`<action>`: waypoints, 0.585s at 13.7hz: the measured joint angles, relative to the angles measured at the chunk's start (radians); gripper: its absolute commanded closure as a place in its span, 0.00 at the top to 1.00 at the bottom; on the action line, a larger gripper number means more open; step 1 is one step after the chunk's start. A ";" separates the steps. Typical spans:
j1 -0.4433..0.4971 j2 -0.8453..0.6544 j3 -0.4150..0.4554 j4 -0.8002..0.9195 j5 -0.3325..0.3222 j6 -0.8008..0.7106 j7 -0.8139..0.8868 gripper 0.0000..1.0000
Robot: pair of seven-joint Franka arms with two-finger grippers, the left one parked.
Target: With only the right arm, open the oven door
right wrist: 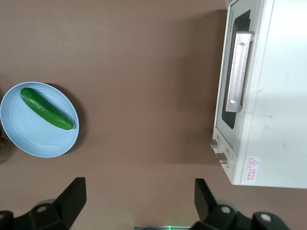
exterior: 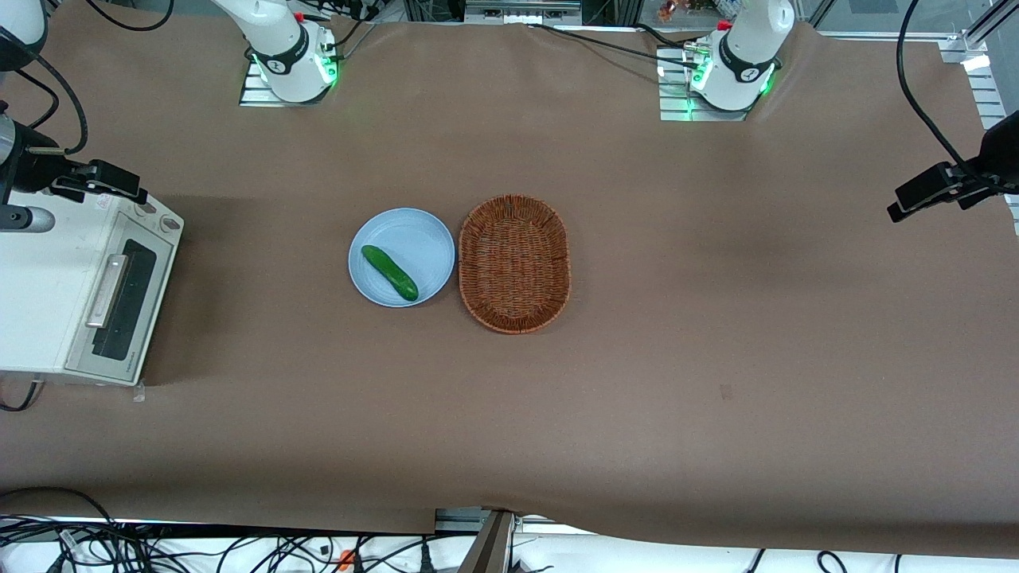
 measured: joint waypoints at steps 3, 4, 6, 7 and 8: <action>0.000 0.000 0.003 0.000 -0.008 0.001 0.000 1.00; 0.001 0.001 0.005 0.003 -0.010 0.001 0.000 1.00; 0.001 0.004 0.009 0.013 -0.013 0.002 0.000 1.00; 0.001 0.006 0.010 0.017 -0.017 0.002 0.000 1.00; 0.001 0.007 0.011 0.020 -0.025 0.002 0.000 1.00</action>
